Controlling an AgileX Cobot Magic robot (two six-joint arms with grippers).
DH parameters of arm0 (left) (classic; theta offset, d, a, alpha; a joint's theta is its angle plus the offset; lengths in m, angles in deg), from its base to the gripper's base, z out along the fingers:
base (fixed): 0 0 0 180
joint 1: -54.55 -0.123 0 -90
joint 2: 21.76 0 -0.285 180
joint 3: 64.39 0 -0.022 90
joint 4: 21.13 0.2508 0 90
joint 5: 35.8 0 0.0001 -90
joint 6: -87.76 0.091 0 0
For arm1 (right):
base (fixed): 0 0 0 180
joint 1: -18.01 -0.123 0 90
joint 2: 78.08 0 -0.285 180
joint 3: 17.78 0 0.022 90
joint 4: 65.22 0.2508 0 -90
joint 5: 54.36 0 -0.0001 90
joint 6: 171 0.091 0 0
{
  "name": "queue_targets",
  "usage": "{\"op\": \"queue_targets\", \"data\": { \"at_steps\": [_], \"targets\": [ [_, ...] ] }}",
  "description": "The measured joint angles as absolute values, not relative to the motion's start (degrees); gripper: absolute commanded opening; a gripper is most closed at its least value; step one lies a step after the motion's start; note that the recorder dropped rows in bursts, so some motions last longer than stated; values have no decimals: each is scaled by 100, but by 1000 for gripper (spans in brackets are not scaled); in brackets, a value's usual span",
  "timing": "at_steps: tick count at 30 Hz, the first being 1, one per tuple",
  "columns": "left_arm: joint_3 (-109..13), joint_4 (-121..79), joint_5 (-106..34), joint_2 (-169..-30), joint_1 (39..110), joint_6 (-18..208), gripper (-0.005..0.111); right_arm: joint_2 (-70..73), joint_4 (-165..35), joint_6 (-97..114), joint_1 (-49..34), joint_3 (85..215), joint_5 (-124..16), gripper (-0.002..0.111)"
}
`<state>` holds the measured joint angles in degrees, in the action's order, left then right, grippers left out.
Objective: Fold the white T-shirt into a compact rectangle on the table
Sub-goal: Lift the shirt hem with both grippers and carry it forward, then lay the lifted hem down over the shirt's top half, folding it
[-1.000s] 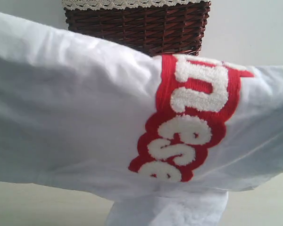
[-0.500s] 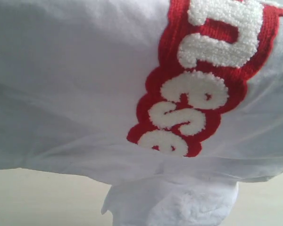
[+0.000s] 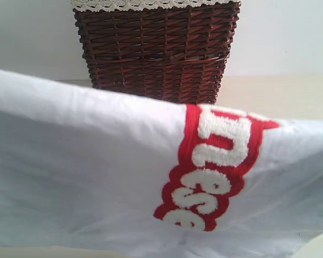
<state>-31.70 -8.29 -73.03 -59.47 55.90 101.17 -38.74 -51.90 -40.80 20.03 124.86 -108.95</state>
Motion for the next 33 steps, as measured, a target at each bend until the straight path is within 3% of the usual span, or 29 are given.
{"op": "queue_targets", "data": {
  "at_steps": [9, 18, 25, 33],
  "targets": [
    [-2483, -841, -5109, -7010, 5590, 10117, 0, -2598, -5615, -4070, 2003, 12145, -9165, 0],
    [-2480, -794, -3655, -7113, 5590, 10117, 0, -2589, -5638, -4070, 2003, 12173, -7900, 0],
    [-2480, -784, -3885, -6472, 5590, 10117, 0, -3396, -5606, -4070, 2003, 12294, -8189, 0],
    [-2480, -1047, -5486, -6007, 5590, 10117, 0, -4037, -5544, -4070, 2003, 12299, -9516, 0]
  ]
}}
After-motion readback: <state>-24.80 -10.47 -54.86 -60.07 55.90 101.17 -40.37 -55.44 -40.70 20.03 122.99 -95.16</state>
